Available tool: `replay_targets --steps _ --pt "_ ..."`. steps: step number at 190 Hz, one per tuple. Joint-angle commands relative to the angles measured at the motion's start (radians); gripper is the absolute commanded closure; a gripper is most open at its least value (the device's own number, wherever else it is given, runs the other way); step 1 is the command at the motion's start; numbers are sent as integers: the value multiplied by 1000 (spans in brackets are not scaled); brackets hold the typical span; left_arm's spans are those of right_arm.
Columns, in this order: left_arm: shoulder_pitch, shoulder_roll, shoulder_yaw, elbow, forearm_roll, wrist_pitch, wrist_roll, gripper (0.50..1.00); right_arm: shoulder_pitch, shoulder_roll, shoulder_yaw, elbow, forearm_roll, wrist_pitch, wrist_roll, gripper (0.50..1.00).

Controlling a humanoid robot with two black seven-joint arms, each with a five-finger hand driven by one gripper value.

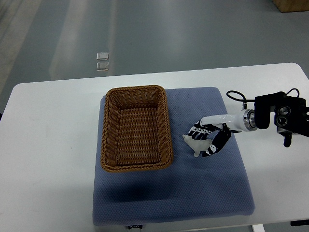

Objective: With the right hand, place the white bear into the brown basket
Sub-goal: 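Close the right hand's fingers around the white polar bear, then lift the bear with the right hand, away from the mat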

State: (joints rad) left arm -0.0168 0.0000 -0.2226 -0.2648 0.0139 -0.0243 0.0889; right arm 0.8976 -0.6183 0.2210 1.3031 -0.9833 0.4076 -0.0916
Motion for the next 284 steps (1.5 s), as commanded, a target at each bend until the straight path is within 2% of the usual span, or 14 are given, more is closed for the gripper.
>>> replay_targets --steps 1,6,15,25,40,50,99,138,167,202,244,267,284 --pt "0 0 0 1 0 0 0 500 -8 0 0 -1 -18 -6 12 781" --pt "0 0 0 1 0 0 0 500 -9 0 0 -1 -23 -7 13 805" --pt "0 0 0 1 0 0 0 500 -9 0 0 -1 -41 -16 16 889" --pt "0 0 0 1 0 0 0 500 -9 0 0 -1 -54 -24 19 944" --pt "0 0 0 1 0 0 0 500 -9 -1 0 -1 -58 -27 24 985" --pt "0 0 0 1 0 0 0 500 -8 -3 0 1 -58 -27 26 995" --pt "0 0 2 1 0 0 0 500 47 -38 70 15 -51 -9 26 996" --pt "0 0 2 -1 0 0 0 500 210 -144 92 67 -37 62 26 991" --pt "0 0 3 -8 0 0 0 500 323 -198 120 67 -37 148 19 987" --pt "0 0 3 -8 0 0 0 500 380 -210 120 67 -37 166 16 981" --pt "0 0 3 -8 0 0 0 500 428 -164 113 58 -38 149 16 977" --pt "0 0 3 -10 1 0 0 500 451 -78 98 22 -40 100 16 975" --pt "-5 0 3 -8 1 0 0 500 452 25 64 -37 -49 45 16 969"
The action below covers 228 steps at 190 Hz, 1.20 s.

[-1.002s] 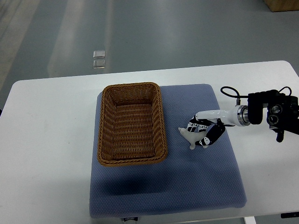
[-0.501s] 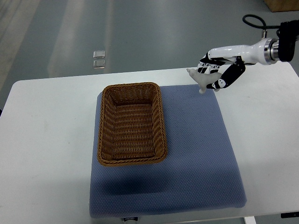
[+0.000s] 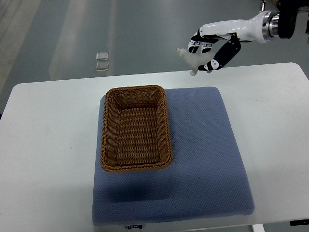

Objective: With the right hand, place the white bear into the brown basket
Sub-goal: 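Lift the bear with the right hand, away from the mat, then lower the held bear into the brown wicker basket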

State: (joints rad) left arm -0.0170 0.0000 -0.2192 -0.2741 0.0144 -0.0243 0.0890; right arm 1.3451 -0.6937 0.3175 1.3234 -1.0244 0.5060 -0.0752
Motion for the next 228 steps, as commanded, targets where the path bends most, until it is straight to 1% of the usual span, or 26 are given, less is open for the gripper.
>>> replay_targets --steps 1,24,26,45,66,78,89,108,137,162,180,186,187,193,207,208,209,210,211,213,217,228 --pt "-5 0 0 1 1 0 0 500 5 100 -32 -58 -8 -53 0 969" --pt "-6 0 -2 1 -1 0 0 500 3 259 -92 -180 -14 -101 0 967" --pt "-6 0 -2 1 -1 0 0 500 3 260 -92 -181 -14 -101 0 967" --pt "-6 0 -5 1 -1 0 0 500 -6 402 -127 -294 -17 -152 0 965" --pt "-6 0 -6 3 -1 0 0 500 -12 511 -159 -371 -17 -181 2 961" --pt "-6 0 -6 6 -1 0 0 500 -17 554 -170 -403 -19 -192 2 961" --pt "-6 0 -6 7 -1 0 0 500 -38 602 -189 -440 -20 -205 2 951" --pt "-6 0 -6 9 -1 0 0 500 -75 646 -199 -475 -22 -234 2 932" --pt "-6 0 -5 9 -1 0 0 500 -141 688 -198 -494 -72 -264 3 922" --pt "-6 0 -5 9 -1 0 0 500 -176 694 -198 -515 -80 -282 3 897" --pt "-6 0 -3 9 -1 0 0 500 -190 694 -198 -521 -82 -285 5 893" --pt "-6 0 -3 9 -1 0 0 500 -195 694 -199 -523 -82 -290 5 877" --pt "-6 0 -3 9 -1 0 0 500 -196 694 -199 -524 -82 -290 5 863" --pt "-6 0 -3 9 -1 0 0 500 -198 694 -198 -527 -82 -293 5 832" --pt "-6 0 -3 9 -1 0 0 500 -201 694 -198 -532 -82 -296 5 803" --pt "-6 0 -3 7 -1 0 0 500 -202 694 -198 -532 -82 -296 5 791" --pt "-6 0 -3 7 -1 0 0 500 -202 694 -198 -532 -82 -296 5 791" --pt "-6 0 -3 7 -1 0 0 500 -204 694 -198 -532 -82 -296 5 777" --pt "-6 0 -3 7 -1 0 0 500 -204 694 -198 -532 -82 -296 5 777" --pt "-6 0 -3 7 -1 0 0 500 -205 694 -196 -532 -82 -296 5 744" --pt "-6 0 -3 7 -1 0 0 500 -207 694 -196 -532 -82 -296 5 724" --pt "-6 0 -3 9 -1 0 0 500 -207 694 -196 -532 -82 -294 5 699"
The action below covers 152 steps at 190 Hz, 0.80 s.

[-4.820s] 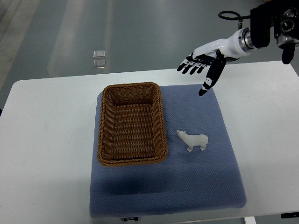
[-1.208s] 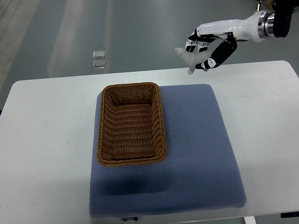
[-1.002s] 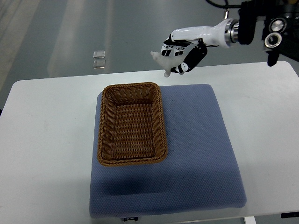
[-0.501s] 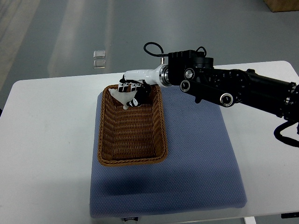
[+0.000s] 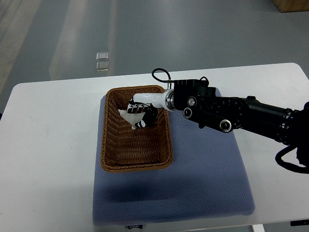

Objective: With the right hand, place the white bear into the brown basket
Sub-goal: 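Lower the held bear into the brown wicker basket, then open the right hand and withdraw it above the basket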

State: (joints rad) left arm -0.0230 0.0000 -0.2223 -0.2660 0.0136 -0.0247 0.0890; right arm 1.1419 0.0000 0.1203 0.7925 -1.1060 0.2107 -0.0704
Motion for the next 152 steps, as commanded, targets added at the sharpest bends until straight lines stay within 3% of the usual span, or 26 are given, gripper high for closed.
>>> replay_targets --steps 1,20,69,87,120,139,152 --pt "0 0 0 1 0 0 0 500 -4 0 1 -1 0 1 0 699" --pt "0 0 0 1 0 0 0 500 -1 0 2 -1 0 1 0 644" --pt "0 0 0 2 0 0 0 500 39 0 50 1 5 -2 3 642" --pt "0 0 0 2 0 0 0 500 53 -51 128 2 17 -5 4 642" --pt "0 0 0 2 0 0 0 500 -1 -107 403 2 29 -96 23 642" --pt "0 0 0 2 0 0 0 500 -119 -94 656 2 100 -168 96 642" --pt "0 0 0 1 0 0 0 500 -175 -91 794 1 170 -194 109 642"
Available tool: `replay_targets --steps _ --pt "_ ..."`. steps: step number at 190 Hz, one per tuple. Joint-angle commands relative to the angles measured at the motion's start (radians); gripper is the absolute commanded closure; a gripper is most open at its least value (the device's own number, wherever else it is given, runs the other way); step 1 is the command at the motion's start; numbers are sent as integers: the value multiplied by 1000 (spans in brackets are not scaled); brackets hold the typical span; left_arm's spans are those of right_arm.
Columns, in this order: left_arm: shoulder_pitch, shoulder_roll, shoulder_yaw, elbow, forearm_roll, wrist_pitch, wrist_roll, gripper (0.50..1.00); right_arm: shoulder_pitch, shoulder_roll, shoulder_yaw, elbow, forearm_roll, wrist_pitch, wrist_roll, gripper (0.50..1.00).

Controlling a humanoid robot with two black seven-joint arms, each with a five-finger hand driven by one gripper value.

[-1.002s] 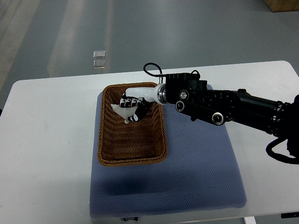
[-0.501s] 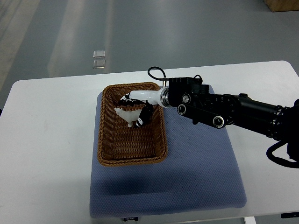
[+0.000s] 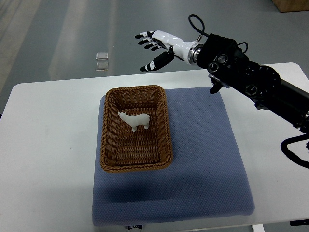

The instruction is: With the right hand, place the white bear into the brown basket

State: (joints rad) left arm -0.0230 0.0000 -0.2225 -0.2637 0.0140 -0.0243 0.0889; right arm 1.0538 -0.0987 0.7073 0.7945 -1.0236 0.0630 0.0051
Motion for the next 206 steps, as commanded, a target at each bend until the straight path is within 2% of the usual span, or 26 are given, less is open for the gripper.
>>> replay_targets --steps 1,29,33,34,37,70,93,105,124,136,149,206 --pt "0 0 0 -2 0 0 0 500 -87 8 207 -1 88 -46 33 642" --pt "0 0 0 -2 0 0 0 500 -164 8 334 -6 326 -52 32 638" --pt "0 0 0 -2 0 0 0 500 -175 8 339 -8 367 -52 32 609" --pt "0 0 0 0 0 0 0 500 -179 8 342 -11 387 -54 32 583" --pt "0 0 0 0 0 0 0 500 -184 8 343 -11 405 -54 32 568" --pt "0 0 0 0 0 0 0 500 -236 8 343 -44 720 -46 38 568" --pt "0 0 0 -2 0 0 0 500 -253 8 345 -57 850 -40 46 568" --pt "0 0 0 -2 0 0 0 500 -265 8 345 -58 912 -8 47 568" --pt "0 0 0 0 0 0 0 500 -304 7 350 -63 974 121 75 568" --pt "0 0 0 0 0 0 0 500 -319 10 350 -72 979 169 110 568" --pt "0 0 0 -2 0 0 0 500 -327 33 350 -78 979 172 141 568" --pt "0 0 0 -2 0 0 0 500 -333 76 350 -100 979 173 167 568"
